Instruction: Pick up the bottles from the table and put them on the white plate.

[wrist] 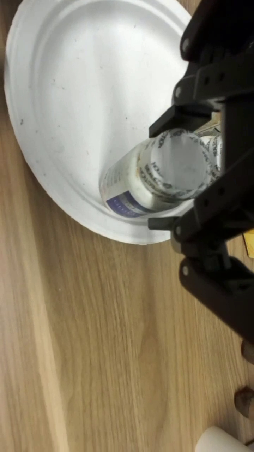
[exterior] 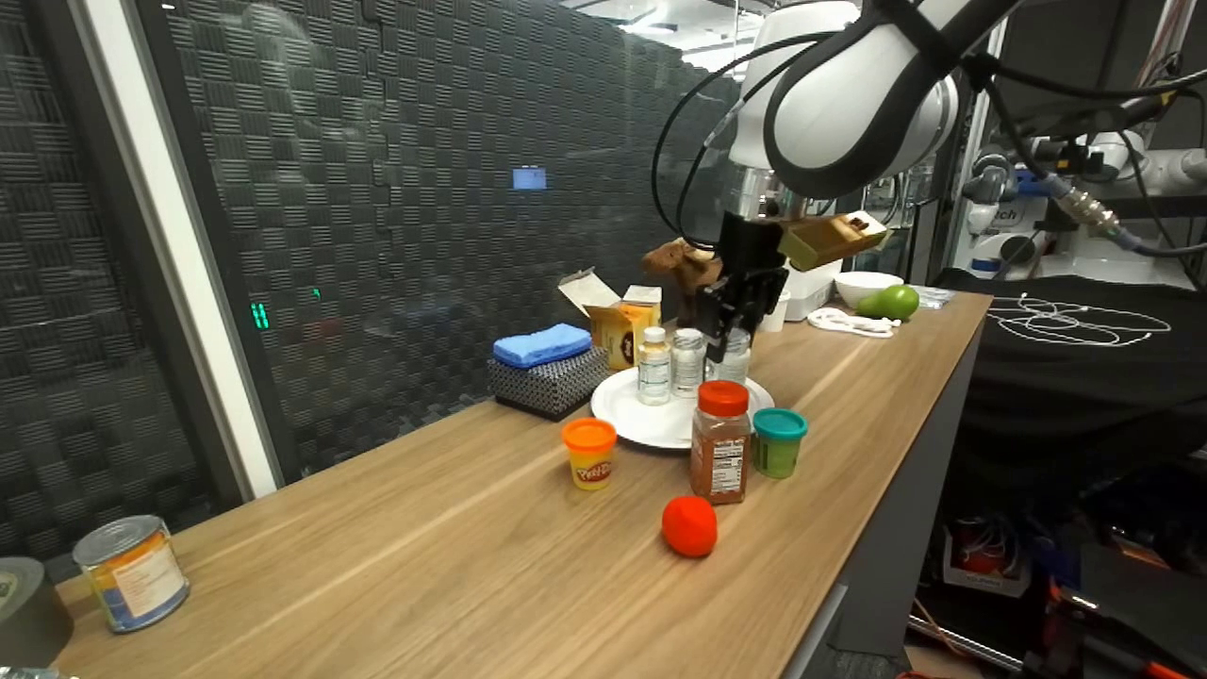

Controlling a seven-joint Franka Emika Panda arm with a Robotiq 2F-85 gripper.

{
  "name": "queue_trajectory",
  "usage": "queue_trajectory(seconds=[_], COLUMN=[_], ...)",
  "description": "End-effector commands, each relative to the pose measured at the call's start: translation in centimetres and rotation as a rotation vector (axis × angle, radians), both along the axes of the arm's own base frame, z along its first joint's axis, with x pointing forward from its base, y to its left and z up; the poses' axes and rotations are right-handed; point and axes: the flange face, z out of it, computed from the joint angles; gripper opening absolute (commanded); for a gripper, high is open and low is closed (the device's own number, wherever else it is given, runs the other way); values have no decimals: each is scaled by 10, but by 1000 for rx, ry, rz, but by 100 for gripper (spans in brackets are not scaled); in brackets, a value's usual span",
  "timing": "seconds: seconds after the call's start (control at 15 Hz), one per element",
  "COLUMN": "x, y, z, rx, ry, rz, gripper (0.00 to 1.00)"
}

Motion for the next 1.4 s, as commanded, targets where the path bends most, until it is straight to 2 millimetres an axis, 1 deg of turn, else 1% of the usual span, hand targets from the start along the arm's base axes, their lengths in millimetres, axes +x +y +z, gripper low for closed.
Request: queue_trajectory(seconds=[0.0,0.07,0.13,0.4,0.6,0.73,0.87,1.0,1.2,1.33], x=[0,-2,-4,-18,-36,-50,-61,-69,-84,-97], y=[-2,-1,-1,0,1,3,6,9,17,23], z=[9,10,13,32,50,54,51,36,12,4], rx=[-5,1,5,11,37,47,48,44,65,84], ry=[22,33,34,48,54,71,82,100,164,184], rz=[5,5,0,-54,-145,-180,-161,-118,-36,41], gripper=[90,99,100,100,100,100,100,100,100,100])
